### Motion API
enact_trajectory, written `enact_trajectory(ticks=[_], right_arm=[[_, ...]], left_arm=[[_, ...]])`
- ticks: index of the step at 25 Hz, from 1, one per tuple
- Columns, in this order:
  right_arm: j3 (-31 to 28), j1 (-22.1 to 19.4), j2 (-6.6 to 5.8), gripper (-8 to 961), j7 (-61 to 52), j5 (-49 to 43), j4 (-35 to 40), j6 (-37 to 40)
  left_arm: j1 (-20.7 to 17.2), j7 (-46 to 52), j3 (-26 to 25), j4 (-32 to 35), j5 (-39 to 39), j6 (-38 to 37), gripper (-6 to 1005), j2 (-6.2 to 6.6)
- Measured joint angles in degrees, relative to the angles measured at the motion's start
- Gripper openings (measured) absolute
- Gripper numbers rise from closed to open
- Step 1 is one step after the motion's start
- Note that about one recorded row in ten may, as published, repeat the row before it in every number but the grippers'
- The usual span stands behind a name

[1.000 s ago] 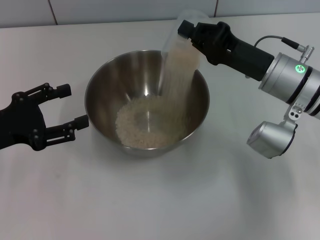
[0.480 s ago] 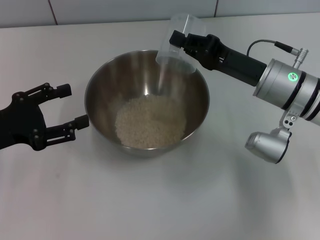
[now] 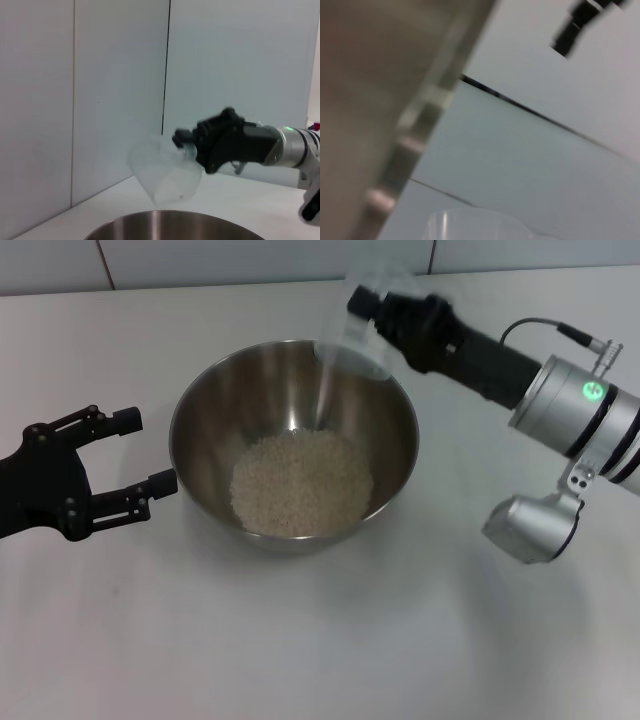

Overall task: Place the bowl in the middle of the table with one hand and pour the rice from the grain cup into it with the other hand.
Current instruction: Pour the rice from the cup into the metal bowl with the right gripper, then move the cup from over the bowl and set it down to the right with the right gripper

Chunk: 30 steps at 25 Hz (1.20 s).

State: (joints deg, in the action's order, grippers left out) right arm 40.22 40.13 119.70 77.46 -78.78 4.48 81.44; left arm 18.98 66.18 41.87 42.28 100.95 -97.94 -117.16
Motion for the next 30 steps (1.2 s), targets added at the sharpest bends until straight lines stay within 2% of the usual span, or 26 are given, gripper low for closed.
enact_trajectory(ticks=[3, 4, 5, 8, 9, 10, 14, 15, 16, 17, 19, 20, 23, 24, 25, 29, 30], right_arm=[[-0.03, 0.41, 0.02, 6, -9.43, 5.90, -1.51, 0.93], [-0.06, 0.40, 0.05, 6, -18.62, 8.57, -1.54, 1.16], [-0.06, 0.40, 0.05, 6, -18.62, 8.57, -1.54, 1.16], [-0.07, -0.25, -0.01, 6, -36.06, 12.27, -0.98, 1.84], [-0.06, -0.95, -0.14, 6, -45.27, 14.34, -0.51, 1.98], [-0.06, -0.95, -0.14, 6, -45.27, 14.34, -0.51, 1.98], [-0.17, -3.31, -0.25, 6, -60.46, 19.59, 0.04, -0.97], [-0.17, -3.31, -0.25, 6, -60.46, 19.59, 0.04, -0.97], [-0.20, -4.35, -0.38, 6, -66.83, 20.25, 0.40, -3.43], [-0.20, -4.35, -0.38, 6, -66.83, 20.25, 0.40, -3.43], [0.34, -6.93, -0.58, 6, -78.47, 20.01, 2.48, -7.94], [0.34, -6.93, -0.58, 6, -78.47, 20.01, 2.48, -7.94], [1.90, -10.45, -0.71, 6, -88.55, 18.77, 5.84, -9.69], [3.29, -13.35, -0.98, 6, -97.66, 15.28, 9.32, -9.43], [3.29, -13.35, -0.98, 6, -97.66, 15.28, 9.32, -9.43], [3.30, -18.76, -1.45, 6, -117.91, 5.10, 17.65, -8.44], [3.30, -18.76, -1.45, 6, -117.91, 5.10, 17.65, -8.44]], left_arm=[[0.00, 0.00, -0.07, 0.00, -0.20, -0.06, 834, 0.00], [0.00, 0.00, -0.12, 0.00, -0.33, -0.14, 834, 0.07], [0.00, 0.00, -0.12, 0.00, -0.33, -0.14, 834, 0.07], [0.00, 0.00, -0.13, 0.00, -0.22, -0.15, 834, 0.15], [0.00, 0.00, -0.13, 0.00, -0.17, -0.15, 834, 0.19], [0.00, 0.00, -0.13, 0.00, -0.17, -0.15, 834, 0.19], [0.00, 0.00, -0.12, 0.03, -0.15, -0.17, 834, 0.28], [0.00, 0.00, -0.12, 0.03, -0.15, -0.17, 834, 0.28], [0.00, 0.00, -0.08, 0.06, -0.13, -0.30, 834, 0.34], [0.00, 0.00, 0.00, 0.07, -0.10, -0.36, 834, 0.38], [0.00, 0.00, 0.22, 0.09, -0.05, -0.49, 834, 0.46], [0.00, 0.00, 0.22, 0.09, -0.05, -0.49, 834, 0.46], [0.00, -0.05, 0.12, 0.09, -0.01, -0.60, 834, 0.48], [0.00, -0.19, 0.09, 0.09, 0.00, -0.66, 834, 0.53], [0.00, -0.19, 0.09, 0.09, 0.00, -0.66, 834, 0.53], [0.00, -0.29, 0.48, 0.27, 0.12, -0.68, 834, 0.66], [0.00, -0.34, 0.49, 0.31, 0.13, -0.68, 834, 0.66]])
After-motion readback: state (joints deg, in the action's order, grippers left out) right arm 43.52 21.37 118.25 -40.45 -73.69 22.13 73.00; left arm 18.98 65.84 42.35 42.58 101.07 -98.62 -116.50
